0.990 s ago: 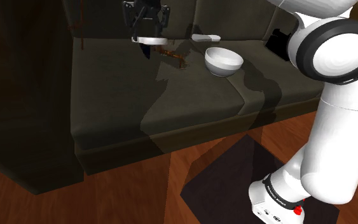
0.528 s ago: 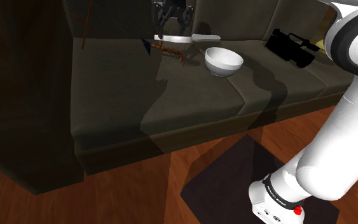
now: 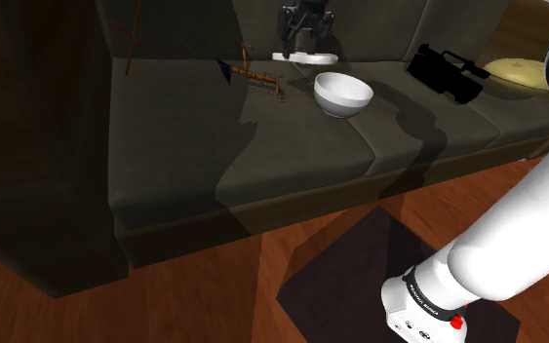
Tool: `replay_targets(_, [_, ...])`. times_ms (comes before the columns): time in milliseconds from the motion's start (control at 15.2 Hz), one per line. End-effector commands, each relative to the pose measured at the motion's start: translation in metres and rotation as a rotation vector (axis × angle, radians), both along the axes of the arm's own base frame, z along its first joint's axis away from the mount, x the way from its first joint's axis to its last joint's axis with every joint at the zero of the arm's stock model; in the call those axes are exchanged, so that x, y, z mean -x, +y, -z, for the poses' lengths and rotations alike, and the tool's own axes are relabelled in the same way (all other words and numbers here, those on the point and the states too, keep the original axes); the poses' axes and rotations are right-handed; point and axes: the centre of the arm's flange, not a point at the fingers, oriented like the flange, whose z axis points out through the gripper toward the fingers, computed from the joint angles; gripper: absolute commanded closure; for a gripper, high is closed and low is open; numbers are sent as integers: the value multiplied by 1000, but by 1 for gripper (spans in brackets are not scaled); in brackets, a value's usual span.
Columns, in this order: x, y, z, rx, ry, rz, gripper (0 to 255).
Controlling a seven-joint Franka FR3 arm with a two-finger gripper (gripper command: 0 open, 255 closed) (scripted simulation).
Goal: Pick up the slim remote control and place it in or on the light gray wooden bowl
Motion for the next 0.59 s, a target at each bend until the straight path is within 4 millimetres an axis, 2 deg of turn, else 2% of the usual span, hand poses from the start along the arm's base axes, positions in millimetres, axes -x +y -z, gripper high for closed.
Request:
replay_targets(0, [5, -25, 0, 0, -1, -2, 255])
replay_targets(528, [26, -128, -3, 0, -1, -2, 255])
